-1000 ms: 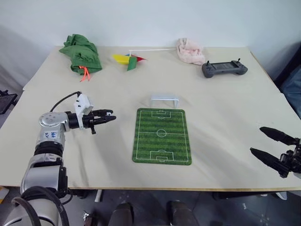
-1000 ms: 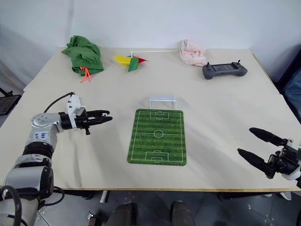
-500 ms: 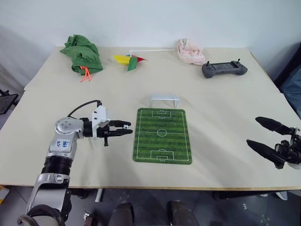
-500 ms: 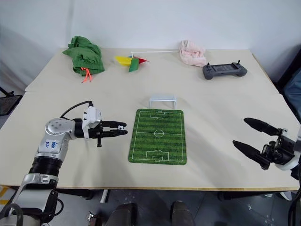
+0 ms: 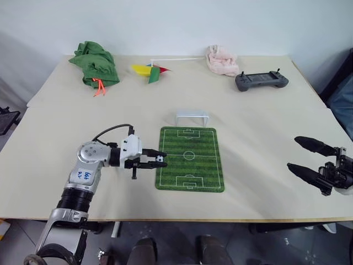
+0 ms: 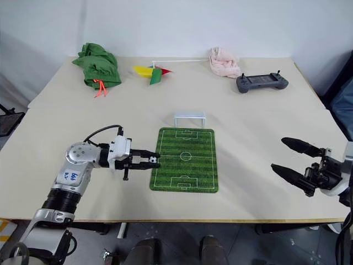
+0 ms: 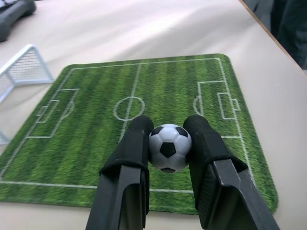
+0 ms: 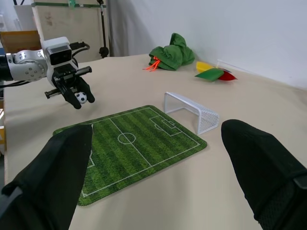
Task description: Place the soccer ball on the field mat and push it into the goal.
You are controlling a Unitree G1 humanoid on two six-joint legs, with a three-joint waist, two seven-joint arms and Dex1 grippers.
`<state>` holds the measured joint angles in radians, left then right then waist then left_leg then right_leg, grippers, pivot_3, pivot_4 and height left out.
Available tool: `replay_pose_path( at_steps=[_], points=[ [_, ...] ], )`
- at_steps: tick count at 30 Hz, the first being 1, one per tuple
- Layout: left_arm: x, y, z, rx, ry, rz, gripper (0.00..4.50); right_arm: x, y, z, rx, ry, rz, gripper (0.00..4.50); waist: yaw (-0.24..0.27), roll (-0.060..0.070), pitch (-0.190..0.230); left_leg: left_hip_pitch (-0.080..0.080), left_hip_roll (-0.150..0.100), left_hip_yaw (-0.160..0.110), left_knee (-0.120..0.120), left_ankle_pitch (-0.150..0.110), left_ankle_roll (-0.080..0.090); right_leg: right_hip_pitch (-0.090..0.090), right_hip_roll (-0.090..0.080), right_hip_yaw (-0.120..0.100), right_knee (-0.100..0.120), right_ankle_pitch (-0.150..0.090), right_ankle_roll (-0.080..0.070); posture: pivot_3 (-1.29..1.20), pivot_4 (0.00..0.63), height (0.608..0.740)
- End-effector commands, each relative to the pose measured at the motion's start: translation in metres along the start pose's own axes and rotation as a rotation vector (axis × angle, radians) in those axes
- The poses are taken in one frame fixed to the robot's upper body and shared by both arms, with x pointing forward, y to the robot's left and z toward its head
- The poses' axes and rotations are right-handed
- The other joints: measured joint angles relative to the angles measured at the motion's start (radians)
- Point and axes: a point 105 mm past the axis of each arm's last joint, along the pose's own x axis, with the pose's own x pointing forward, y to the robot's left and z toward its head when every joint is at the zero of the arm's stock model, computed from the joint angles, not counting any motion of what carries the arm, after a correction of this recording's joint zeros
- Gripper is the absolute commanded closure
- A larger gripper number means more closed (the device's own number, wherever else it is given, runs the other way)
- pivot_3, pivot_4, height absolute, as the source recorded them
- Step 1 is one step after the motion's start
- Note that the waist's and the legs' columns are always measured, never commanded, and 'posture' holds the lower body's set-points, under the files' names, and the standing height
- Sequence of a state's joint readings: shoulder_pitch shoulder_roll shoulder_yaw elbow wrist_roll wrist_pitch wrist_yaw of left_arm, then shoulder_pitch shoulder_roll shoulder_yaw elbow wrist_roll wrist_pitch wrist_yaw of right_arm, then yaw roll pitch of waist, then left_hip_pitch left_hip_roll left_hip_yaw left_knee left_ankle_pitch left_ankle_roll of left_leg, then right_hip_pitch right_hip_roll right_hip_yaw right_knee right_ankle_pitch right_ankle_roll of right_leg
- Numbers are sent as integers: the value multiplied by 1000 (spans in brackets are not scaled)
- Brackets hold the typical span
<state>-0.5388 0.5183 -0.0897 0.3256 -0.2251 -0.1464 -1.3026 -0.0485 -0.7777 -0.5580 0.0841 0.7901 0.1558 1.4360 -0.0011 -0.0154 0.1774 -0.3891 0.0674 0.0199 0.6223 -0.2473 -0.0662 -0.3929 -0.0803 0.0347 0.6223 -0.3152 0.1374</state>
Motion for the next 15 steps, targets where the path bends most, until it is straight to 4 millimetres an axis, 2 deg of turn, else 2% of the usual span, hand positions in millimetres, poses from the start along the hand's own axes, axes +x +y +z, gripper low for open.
replay_pose_path(
  at_steps=[1, 4, 11, 15],
  points=[
    [12, -6, 7, 63, -9, -47, 3642, -3, 6, 2, -11, 35, 41, 0, 1, 0, 0, 0, 0, 0, 0, 0, 0, 0, 0, 0, 0, 0, 0, 0, 150, 740],
    [21, -10, 10, 76, -25, -69, 3642, -4, 6, 0, -3, 43, 35, 0, 2, 0, 0, 0, 0, 0, 1, 0, 1, 0, 0, 1, 0, 0, 0, 0, 150, 740],
    [65, -26, 13, 75, -30, -87, 3642, -4, 7, -1, 11, 58, 26, 0, 1, 0, 0, 0, 0, 2, 4, -2, 2, 1, 0, 3, 0, 0, 1, 0, 150, 740],
    [85, -27, 14, 51, -26, -52, 3642, -6, 9, -1, 20, 67, 26, 0, 1, 0, 0, -1, 0, 2, 6, -2, 3, 1, 0, 4, 0, 1, 2, 0, 150, 740]
  ],
)
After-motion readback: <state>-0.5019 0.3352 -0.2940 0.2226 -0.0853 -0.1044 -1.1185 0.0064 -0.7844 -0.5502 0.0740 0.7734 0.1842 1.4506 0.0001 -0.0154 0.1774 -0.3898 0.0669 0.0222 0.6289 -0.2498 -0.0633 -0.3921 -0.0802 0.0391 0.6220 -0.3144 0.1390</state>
